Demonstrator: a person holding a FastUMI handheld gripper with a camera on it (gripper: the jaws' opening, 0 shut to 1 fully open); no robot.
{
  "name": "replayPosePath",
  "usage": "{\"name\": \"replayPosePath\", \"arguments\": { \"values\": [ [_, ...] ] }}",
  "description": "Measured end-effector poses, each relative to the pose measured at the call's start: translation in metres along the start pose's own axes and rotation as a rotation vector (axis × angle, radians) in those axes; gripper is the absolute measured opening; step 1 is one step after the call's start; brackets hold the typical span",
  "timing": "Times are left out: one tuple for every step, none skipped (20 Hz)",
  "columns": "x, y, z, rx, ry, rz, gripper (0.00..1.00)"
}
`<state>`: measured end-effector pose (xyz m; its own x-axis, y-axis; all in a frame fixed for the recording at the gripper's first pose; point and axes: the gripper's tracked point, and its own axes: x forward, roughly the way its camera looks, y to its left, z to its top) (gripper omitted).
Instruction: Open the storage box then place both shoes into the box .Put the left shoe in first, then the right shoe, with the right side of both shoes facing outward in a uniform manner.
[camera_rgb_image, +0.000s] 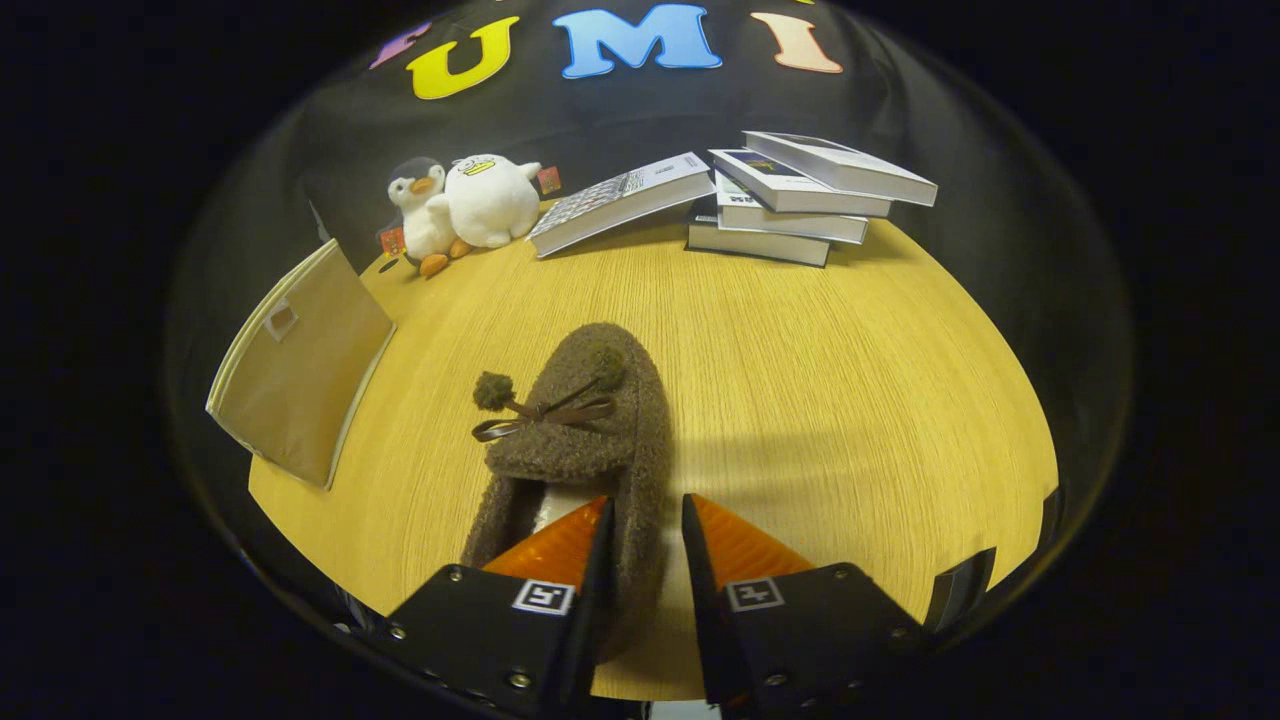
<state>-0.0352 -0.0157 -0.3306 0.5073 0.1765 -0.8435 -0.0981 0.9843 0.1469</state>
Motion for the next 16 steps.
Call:
{"name": "replayPosePath", "arguments": {
  "values": [
    [0.001,-0.002,0.001,0.001,0.008,-0.022,0.31],
    [0.001,-0.005,0.001,0.005,0.012,-0.05,0.17],
    [0.0,-0.001,0.0,0.006,0.023,-0.053,0.09],
    [-0.001,-0.001,0.0,0.004,0.03,-0.068,0.08],
    [-0.001,0.0,0.0,0.006,0.034,-0.075,0.08],
    [-0.001,-0.002,0.002,0.028,0.02,-0.093,0.08],
    [-0.003,-0.002,0.004,0.035,0.03,-0.101,0.01],
    [-0.006,-0.001,0.003,0.052,0.031,-0.103,0.0],
    [-0.009,0.002,0.006,0.071,0.031,-0.094,0.0],
    [-0.011,0.005,0.01,0.095,0.028,-0.09,0.0],
    [-0.013,0.006,0.014,0.12,0.023,-0.086,0.0],
    [-0.018,0.008,0.018,0.141,0.02,-0.078,0.0],
    [-0.022,0.011,0.023,0.158,0.017,-0.073,0.0],
    [-0.025,0.013,0.029,0.176,0.005,-0.071,0.0],
    [-0.029,0.016,0.035,0.187,0.001,-0.071,0.0],
    [-0.033,0.019,0.04,0.198,-0.006,-0.069,0.0]
  ]
}}
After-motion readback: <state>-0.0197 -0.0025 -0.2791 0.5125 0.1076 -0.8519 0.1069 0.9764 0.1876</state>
